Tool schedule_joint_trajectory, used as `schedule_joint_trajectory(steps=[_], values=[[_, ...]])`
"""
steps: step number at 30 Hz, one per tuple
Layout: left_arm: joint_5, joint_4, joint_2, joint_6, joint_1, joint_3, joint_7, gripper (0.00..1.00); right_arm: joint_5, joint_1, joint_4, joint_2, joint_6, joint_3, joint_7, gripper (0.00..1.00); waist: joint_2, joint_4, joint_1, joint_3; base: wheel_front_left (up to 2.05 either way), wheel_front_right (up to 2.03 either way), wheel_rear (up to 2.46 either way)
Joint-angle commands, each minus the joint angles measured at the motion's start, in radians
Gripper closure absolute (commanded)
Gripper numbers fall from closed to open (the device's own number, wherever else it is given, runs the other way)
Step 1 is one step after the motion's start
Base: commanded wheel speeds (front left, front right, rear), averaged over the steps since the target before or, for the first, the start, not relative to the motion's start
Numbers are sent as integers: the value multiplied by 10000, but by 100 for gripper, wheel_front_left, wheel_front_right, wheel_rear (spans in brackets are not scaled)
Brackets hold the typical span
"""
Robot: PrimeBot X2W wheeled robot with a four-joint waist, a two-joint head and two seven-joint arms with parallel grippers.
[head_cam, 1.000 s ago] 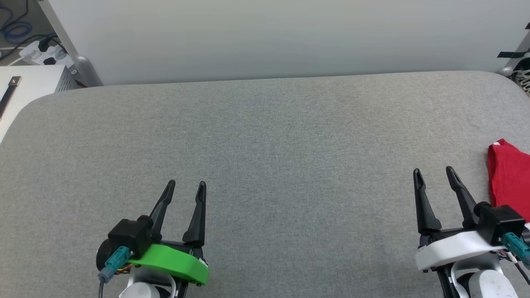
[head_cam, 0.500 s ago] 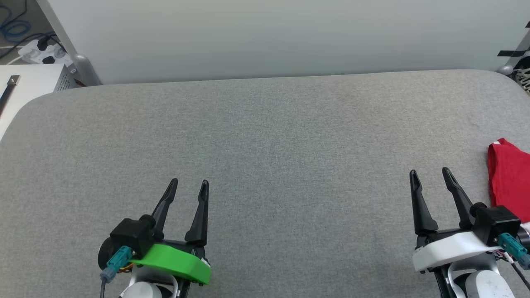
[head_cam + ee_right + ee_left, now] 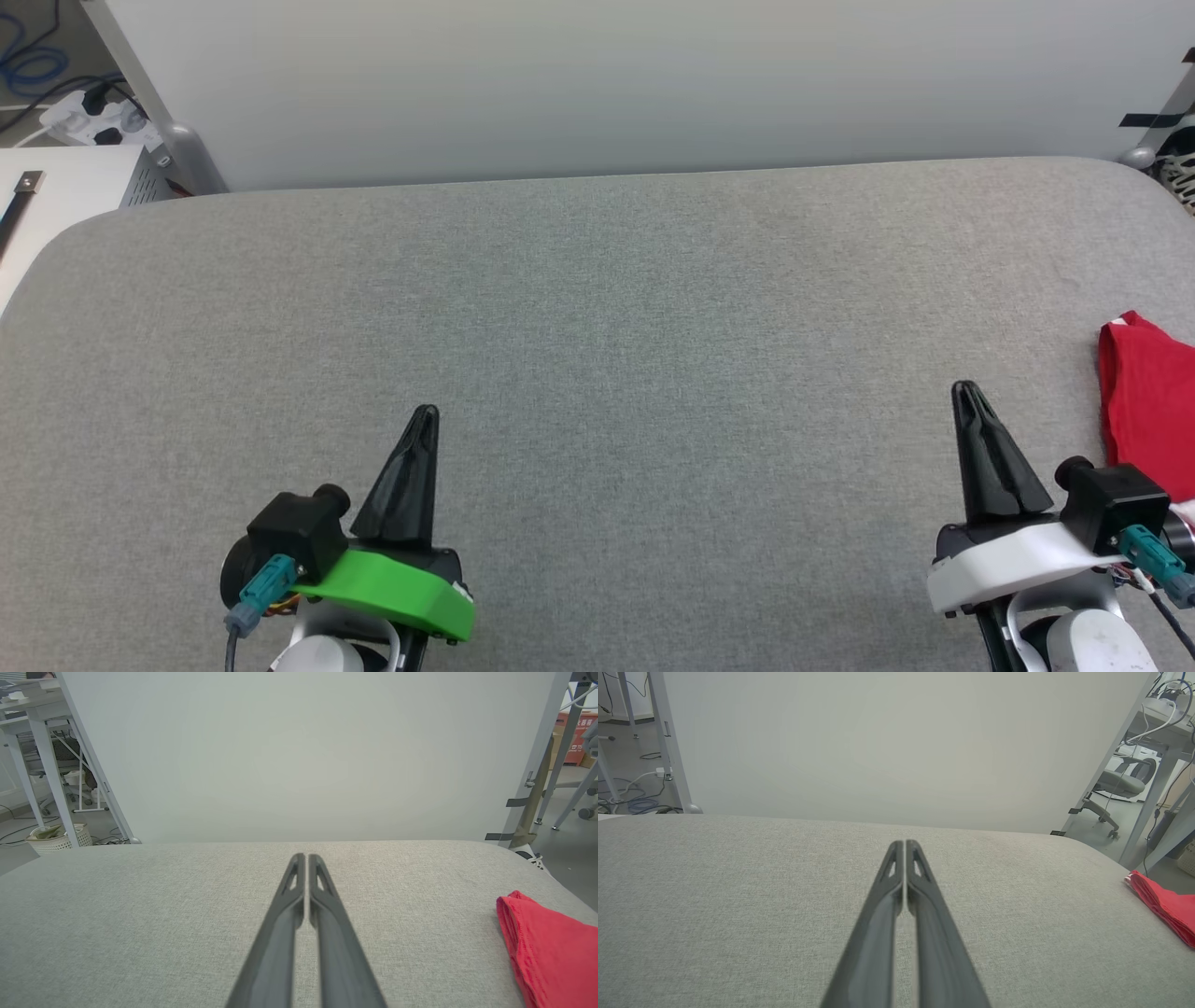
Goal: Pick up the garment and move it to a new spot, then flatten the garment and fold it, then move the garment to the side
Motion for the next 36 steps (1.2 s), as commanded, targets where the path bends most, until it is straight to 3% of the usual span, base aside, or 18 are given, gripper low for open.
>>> schedule_joint_trajectory(steps=[1,36], values=[[53,-18,-8,24,7,37,45,100,-29,8,-12,10,0,2,33,100,0,4,0,-7,0,0,0],[904,-321,-159,376,111,441,748,100,-467,127,-190,141,-3,-54,645,100,0,85,0,-149,0,0,0]])
